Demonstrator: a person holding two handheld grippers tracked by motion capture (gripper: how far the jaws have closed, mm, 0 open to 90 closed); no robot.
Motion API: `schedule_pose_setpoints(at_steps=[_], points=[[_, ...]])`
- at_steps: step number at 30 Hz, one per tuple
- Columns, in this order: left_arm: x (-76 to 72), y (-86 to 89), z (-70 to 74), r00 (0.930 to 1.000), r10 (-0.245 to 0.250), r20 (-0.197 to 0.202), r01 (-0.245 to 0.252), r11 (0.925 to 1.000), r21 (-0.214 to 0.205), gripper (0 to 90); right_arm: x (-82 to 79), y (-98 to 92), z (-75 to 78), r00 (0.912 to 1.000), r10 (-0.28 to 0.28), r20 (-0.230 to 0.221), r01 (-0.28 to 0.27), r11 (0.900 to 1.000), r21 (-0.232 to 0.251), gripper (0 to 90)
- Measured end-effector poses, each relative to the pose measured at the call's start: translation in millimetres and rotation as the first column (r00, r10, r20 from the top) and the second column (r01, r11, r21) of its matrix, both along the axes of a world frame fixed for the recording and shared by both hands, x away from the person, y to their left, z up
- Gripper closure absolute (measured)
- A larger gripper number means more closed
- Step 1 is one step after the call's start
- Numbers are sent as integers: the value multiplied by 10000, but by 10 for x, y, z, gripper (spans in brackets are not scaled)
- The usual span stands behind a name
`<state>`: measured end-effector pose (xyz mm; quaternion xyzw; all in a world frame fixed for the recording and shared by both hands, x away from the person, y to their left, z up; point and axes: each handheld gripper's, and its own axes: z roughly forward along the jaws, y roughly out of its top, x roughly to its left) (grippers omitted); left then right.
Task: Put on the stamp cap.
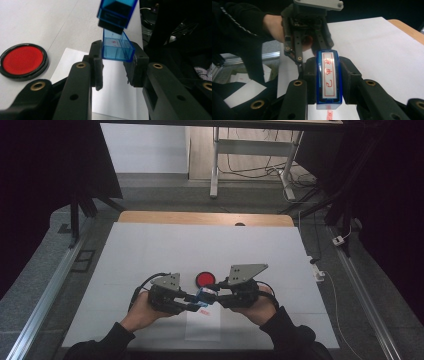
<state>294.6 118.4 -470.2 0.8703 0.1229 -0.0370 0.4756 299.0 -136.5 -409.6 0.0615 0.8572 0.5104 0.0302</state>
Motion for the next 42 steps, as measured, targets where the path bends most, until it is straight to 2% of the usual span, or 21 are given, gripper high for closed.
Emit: schedule_pose_setpoints(at_steps=[6, 12, 16, 19, 24, 30, 34, 36, 38, 42], points=[[14, 15, -5, 9992, -402, -78, 399, 9987, -312, 686, -14, 33, -19, 9994, 322, -111, -322, 9995, 26, 702], [-4, -10, -6, 9977, -680, 31, 680, 9975, -174, 687, -28, 54, -21, 9980, 629, -89, -628, 9980, 82, 702], [-7, -2, -3, 9972, -739, 102, 742, 9969, -252, 687, -33, 52, -22, 9971, 743, -189, -741, 9972, 95, 703], [-16, 4, 3, 9966, -779, 266, 787, 9965, -291, 688, -33, 52, -19, 9968, 784, -152, -781, 9968, 175, 703], [-31, 21, 19, 9947, -894, 512, 920, 9944, -524, 689, -23, 37, -11, 9954, 899, -332, -885, 9952, 422, 703], [-57, 32, 34, 9897, -1078, 943, 1134, 9919, -571, 689, -16, 28, -10, 9927, 1093, -509, -1058, 9922, 664, 703], [-69, 41, 39, 9864, -1222, 1097, 1309, 9885, -758, 689, -17, 28, -20, 9915, 1164, -585, -1110, 9899, 886, 704], [-64, 44, 46, 9866, -1319, 958, 1414, 9849, -1000, 690, -20, 28, -19, 9903, 1275, -549, -1218, 9878, 968, 704], [-66, 51, 50, 9861, -1312, 1020, 1419, 9843, -1049, 690, -34, 35, -17, 9902, 1334, -405, -1290, 9870, 961, 704], [-60, 56, 44, 9868, -1312, 949, 1420, 9830, -1168, 690, -36, 35, -16, 9904, 1312, -431, -1264, 9870, 992, 704]])
